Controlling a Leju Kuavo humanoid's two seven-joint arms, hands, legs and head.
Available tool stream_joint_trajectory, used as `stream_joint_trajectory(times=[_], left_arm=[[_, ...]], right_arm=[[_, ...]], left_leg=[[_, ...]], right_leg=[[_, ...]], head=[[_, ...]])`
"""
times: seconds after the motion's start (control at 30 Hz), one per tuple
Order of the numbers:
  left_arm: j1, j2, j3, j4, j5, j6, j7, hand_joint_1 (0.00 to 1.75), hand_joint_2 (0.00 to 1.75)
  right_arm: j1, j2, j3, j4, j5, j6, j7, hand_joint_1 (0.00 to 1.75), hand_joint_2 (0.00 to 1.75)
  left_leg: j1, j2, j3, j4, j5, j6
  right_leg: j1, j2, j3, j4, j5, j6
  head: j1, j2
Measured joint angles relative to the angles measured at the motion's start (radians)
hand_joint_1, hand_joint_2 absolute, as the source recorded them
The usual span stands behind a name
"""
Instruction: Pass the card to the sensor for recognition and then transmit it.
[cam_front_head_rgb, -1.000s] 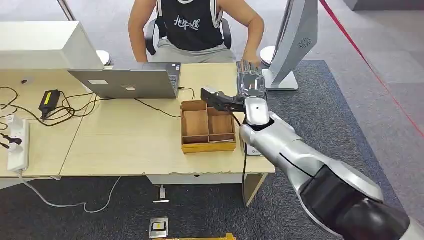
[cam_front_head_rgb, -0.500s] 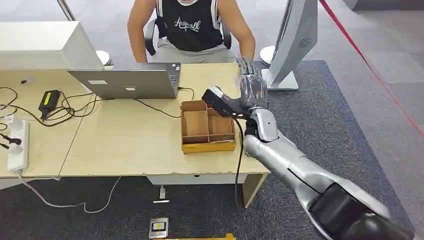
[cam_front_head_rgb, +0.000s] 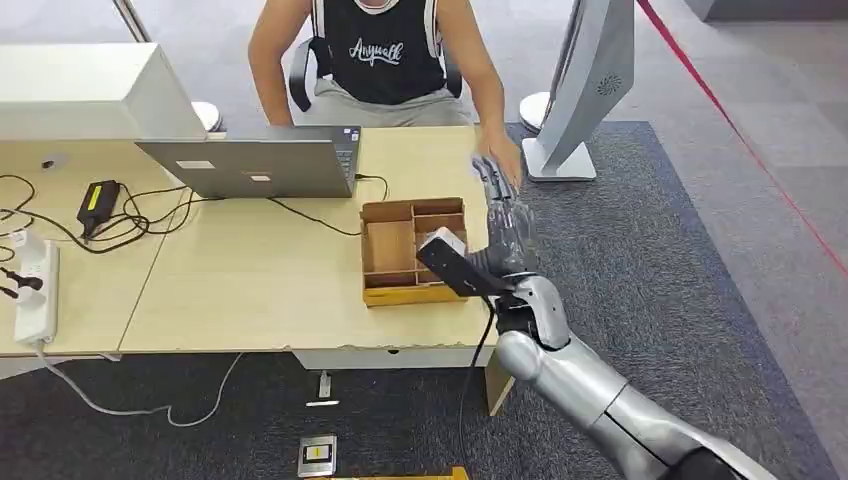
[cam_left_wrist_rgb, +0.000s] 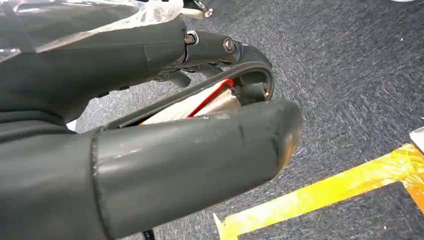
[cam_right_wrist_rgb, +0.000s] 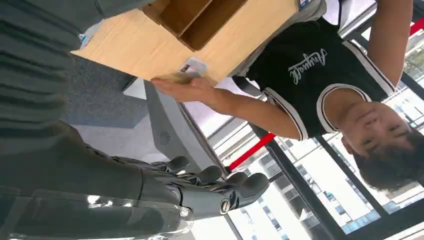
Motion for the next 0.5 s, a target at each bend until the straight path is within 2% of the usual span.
stream_joint_trajectory(times=[0.27, 0.5], left_arm=[[0.0, 0.0, 0.005, 0.001, 0.0, 0.0, 0.0, 0.0, 0.0], [0.003, 0.0, 0.006, 0.001, 0.013, 0.002, 0.002, 0.0, 0.0]], right_arm=[[0.018, -0.016, -0.006, -0.056, -0.003, 0.003, -0.003, 0.0, 1.75], [0.043, -0.016, 0.009, -0.072, -0.024, 0.044, -0.029, 0.0, 1.75]], left_leg=[[0.0, 0.0, 0.0, 0.0, 0.0, 0.0], [0.0, 0.0, -0.001, 0.0, 0.0, 0.0]], right_leg=[[0.0, 0.0, 0.0, 0.0, 0.0, 0.0], [0.0, 0.0, 0.0, 0.0, 0.0, 0.0]], head=[[0.0, 0.0], [0.0, 0.0]])
